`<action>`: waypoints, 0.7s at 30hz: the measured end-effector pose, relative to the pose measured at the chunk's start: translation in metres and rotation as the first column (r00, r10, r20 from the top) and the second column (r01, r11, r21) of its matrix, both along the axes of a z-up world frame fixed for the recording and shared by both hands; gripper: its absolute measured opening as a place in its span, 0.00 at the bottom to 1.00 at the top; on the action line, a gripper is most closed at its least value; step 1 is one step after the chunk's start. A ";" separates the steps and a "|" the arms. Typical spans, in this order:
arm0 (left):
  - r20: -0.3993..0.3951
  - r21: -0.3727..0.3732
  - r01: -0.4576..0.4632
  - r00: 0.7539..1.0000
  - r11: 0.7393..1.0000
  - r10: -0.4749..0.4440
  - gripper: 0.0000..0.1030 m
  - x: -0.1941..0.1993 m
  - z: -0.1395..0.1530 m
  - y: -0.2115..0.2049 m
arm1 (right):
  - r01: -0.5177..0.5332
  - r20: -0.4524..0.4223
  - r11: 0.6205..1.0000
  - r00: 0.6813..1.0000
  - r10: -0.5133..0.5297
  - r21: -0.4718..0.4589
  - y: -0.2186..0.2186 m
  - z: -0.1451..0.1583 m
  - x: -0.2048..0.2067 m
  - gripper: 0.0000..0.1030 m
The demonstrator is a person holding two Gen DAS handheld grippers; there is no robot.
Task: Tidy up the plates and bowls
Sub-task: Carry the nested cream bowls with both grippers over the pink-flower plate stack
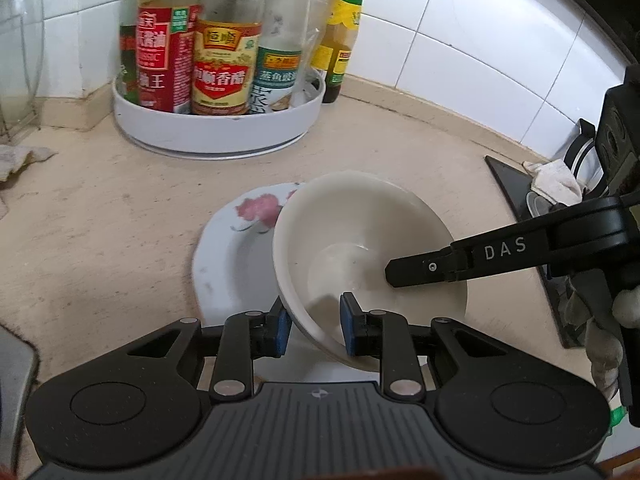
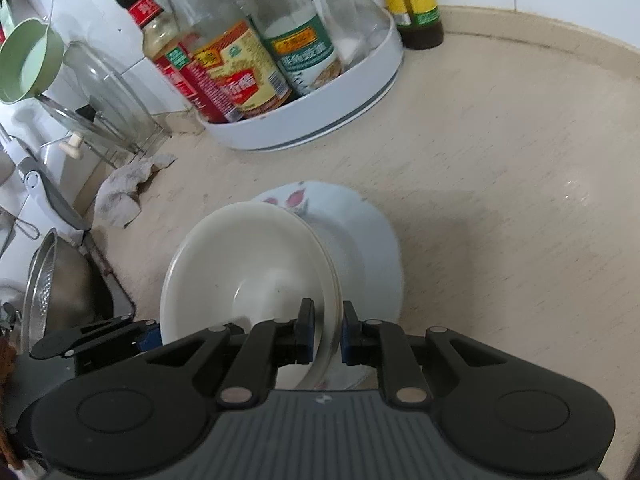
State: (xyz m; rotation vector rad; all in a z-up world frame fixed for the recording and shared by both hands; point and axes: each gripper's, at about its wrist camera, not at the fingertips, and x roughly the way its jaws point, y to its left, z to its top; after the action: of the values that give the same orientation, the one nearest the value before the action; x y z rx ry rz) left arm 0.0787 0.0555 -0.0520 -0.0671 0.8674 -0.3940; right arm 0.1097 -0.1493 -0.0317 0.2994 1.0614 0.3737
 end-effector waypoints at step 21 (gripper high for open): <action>0.000 -0.001 -0.057 0.998 0.998 0.057 0.39 0.005 -0.005 0.009 | 0.010 0.019 0.999 1.000 -0.009 -0.033 0.014 -0.002 0.007 0.16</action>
State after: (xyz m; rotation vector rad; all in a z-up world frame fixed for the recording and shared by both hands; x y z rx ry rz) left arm 0.0837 0.0648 -0.0574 -0.0925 0.8638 -0.3407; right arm 0.1162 -0.1358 -0.0337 0.2709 1.0465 0.3492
